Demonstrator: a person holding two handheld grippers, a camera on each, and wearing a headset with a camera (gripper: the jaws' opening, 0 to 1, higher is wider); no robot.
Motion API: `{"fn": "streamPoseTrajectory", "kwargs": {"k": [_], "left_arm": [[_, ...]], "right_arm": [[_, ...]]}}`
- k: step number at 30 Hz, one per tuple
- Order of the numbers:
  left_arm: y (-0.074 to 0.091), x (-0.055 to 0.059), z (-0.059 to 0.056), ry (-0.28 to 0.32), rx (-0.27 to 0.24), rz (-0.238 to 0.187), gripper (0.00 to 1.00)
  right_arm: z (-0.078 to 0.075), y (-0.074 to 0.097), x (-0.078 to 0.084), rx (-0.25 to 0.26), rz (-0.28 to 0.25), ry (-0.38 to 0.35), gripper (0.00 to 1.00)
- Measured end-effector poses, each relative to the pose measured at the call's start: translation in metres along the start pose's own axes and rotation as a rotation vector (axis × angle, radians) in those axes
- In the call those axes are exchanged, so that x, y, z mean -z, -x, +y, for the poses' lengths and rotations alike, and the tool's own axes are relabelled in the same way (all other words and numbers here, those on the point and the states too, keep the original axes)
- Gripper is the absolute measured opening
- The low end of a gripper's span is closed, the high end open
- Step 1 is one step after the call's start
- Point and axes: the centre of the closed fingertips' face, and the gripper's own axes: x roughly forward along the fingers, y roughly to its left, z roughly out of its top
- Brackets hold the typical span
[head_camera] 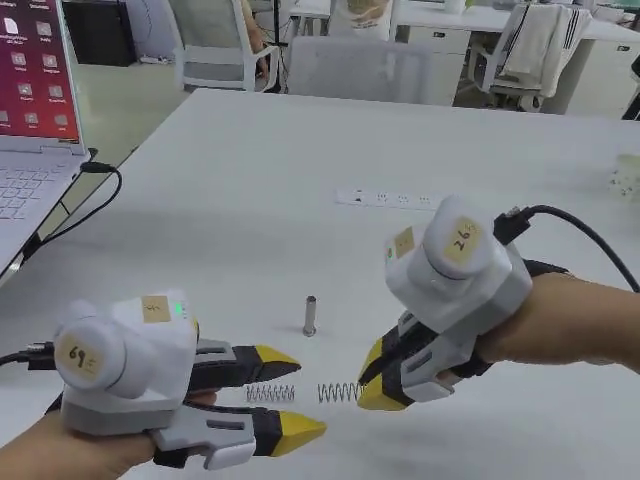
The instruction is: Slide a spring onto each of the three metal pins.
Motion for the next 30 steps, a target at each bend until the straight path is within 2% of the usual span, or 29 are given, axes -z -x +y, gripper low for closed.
{"fn": "streamPoseTrajectory", "kwargs": {"k": [14, 30], "left_arm": [[-0.0057, 0.0015, -0.0053, -0.048, 0.039, 0.003, 0.12], [-0.0099, 0.0053, -0.0098, -0.098, 0.07, 0.029, 0.04]], "right_arm": [[0.0052, -0.0033, -0.0031, -0.017, 0.02, 0.028, 0.08], [0.0095, -0.0036, -0.002, -0.036, 0.029, 0.032, 0.08]]}}
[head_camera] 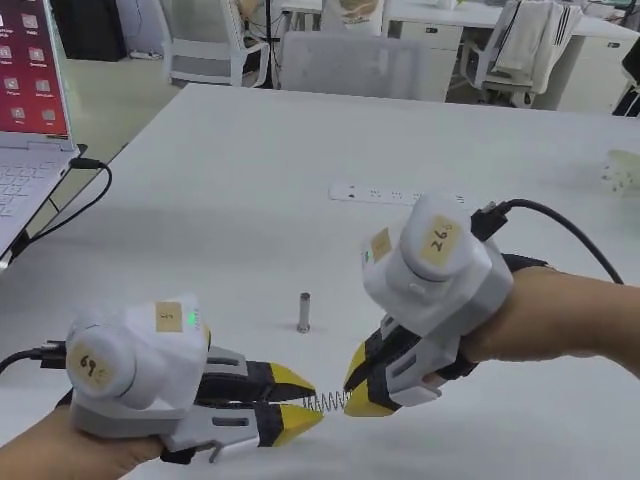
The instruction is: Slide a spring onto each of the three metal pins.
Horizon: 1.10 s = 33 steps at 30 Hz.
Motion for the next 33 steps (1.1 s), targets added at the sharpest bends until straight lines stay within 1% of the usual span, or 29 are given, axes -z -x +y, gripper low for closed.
{"fn": "streamPoseTrajectory", "kwargs": {"k": [6, 10, 15, 19, 27, 29, 30, 33], "left_arm": [[-0.001, 0.0, -0.002, -0.014, 0.01, 0.005, 0.03], [-0.001, -0.001, -0.004, -0.021, 0.016, 0.005, 0.03], [-0.001, -0.001, -0.003, -0.029, 0.018, 0.012, 0.02], [-0.002, -0.001, -0.003, -0.024, 0.021, 0.012, 0.02], [0.001, -0.006, -0.004, -0.016, 0.019, -0.005, 0.02], [0.001, -0.007, -0.005, -0.018, 0.018, -0.01, 0.02], [0.002, -0.009, -0.006, -0.008, 0.022, -0.022, 0.02], [0.002, -0.011, -0.006, -0.009, 0.022, -0.027, 0.02]], "right_arm": [[0.001, 0.0, 0.002, -0.002, 0.003, 0.002, 0.08], [0.001, 0.001, 0.002, -0.004, 0.004, -0.009, 0.09], [0.001, 0.0, 0.004, -0.003, 0.006, -0.016, 0.09], [0.001, -0.002, 0.006, -0.001, 0.01, -0.017, 0.09], [0.002, -0.007, 0.012, -0.008, 0.012, -0.036, 0.11], [0.003, -0.008, 0.012, -0.01, 0.007, -0.039, 0.1], [0.003, -0.008, 0.012, -0.01, 0.005, -0.04, 0.1], [0.003, -0.009, 0.012, -0.01, -0.005, -0.046, 0.1]]}}
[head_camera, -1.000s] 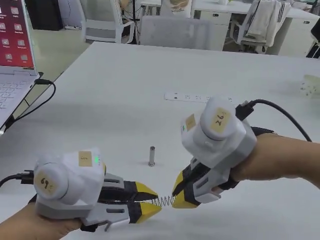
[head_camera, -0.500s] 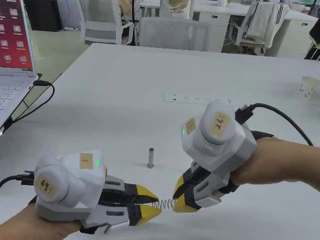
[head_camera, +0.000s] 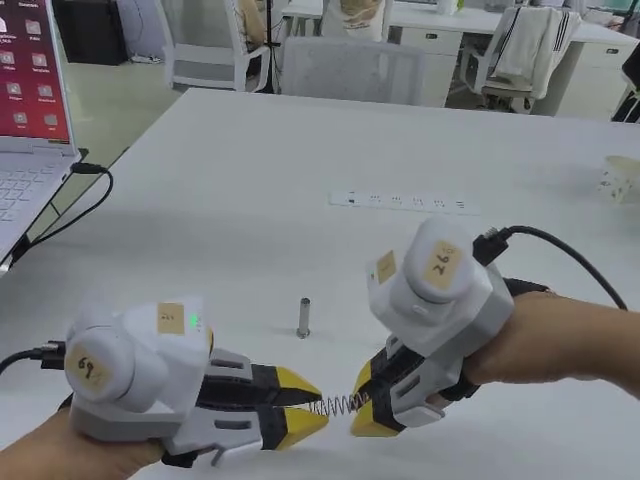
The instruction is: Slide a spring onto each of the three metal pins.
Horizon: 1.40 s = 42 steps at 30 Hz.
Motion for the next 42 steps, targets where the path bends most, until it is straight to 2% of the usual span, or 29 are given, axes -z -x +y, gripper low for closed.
{"fn": "streamPoseTrajectory", "kwargs": {"k": [10, 19, 29, 42], "left_arm": [[0.0, 0.002, 0.0, 0.0, -0.004, 0.0, 0.02], [-0.005, 0.008, -0.002, -0.004, 0.009, 0.022, 0.02], [-0.008, 0.011, -0.005, -0.008, 0.026, 0.038, 0.02], [-0.01, 0.011, -0.007, 0.0, 0.038, 0.039, 0.03]], "right_arm": [[0.001, 0.003, -0.005, 0.003, -0.014, -0.007, 0.08], [0.006, 0.01, -0.023, -0.012, -0.044, -0.016, 0.08], [0.012, 0.007, -0.032, -0.021, -0.025, 0.021, 0.08], [0.014, 0.006, -0.032, -0.027, 0.004, 0.041, 0.08]]}}
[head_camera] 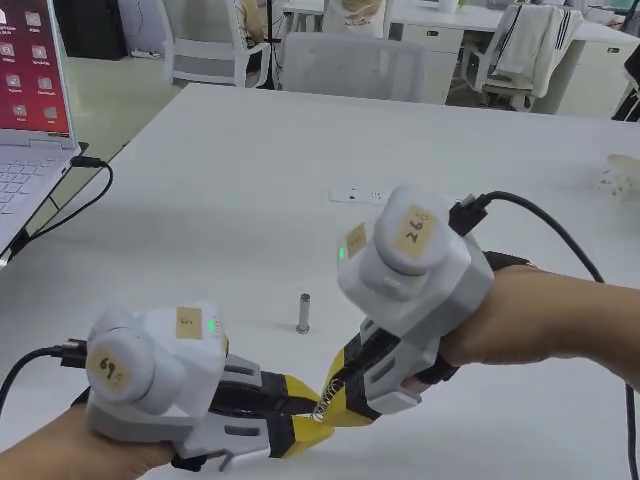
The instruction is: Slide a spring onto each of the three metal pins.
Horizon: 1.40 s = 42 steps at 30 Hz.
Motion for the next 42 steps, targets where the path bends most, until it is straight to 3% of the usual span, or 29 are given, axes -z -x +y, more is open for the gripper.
{"fn": "streamPoseTrajectory", "kwargs": {"k": [25, 42], "left_arm": [[-0.0023, 0.0006, -0.0026, -0.002, 0.006, 0.006, 0.03], [0.0027, 0.0008, 0.0031, 0.04, -0.023, -0.009, 0.18]], "right_arm": [[0.0036, -0.0006, -0.0042, -0.002, 0.017, 0.026, 0.08], [-0.0035, 0.0031, 0.0004, 0.015, 0.028, 0.025, 0.08]]}}
